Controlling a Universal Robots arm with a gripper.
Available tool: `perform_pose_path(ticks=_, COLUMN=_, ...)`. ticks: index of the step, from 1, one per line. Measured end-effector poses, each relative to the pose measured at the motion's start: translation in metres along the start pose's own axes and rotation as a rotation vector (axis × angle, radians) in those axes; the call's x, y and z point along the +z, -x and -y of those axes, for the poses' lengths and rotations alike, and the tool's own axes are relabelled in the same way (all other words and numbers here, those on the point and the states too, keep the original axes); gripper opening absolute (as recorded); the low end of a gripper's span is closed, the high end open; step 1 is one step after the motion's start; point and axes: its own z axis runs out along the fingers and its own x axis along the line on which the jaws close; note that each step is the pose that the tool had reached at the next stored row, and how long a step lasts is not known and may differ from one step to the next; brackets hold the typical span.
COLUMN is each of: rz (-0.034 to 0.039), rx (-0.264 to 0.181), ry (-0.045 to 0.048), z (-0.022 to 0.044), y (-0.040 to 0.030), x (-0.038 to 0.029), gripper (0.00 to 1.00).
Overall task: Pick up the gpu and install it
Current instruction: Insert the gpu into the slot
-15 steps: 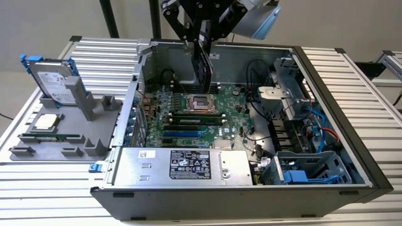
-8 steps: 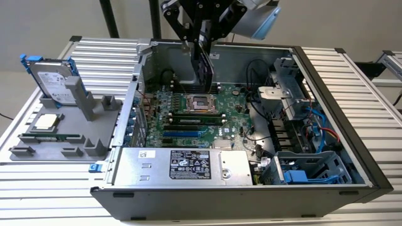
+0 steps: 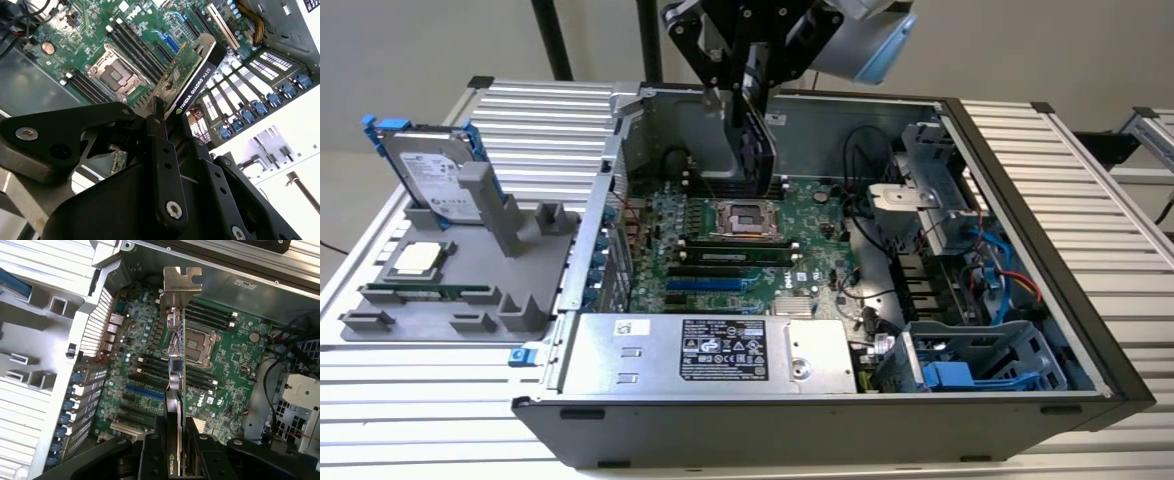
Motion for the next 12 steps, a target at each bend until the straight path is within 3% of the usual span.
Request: perform_pose_path(ticks=12, rz=-0.0026, rx=-0.054, ry=0.0002, z=0.0, y=0.0, x=0.0, gripper=0.0)
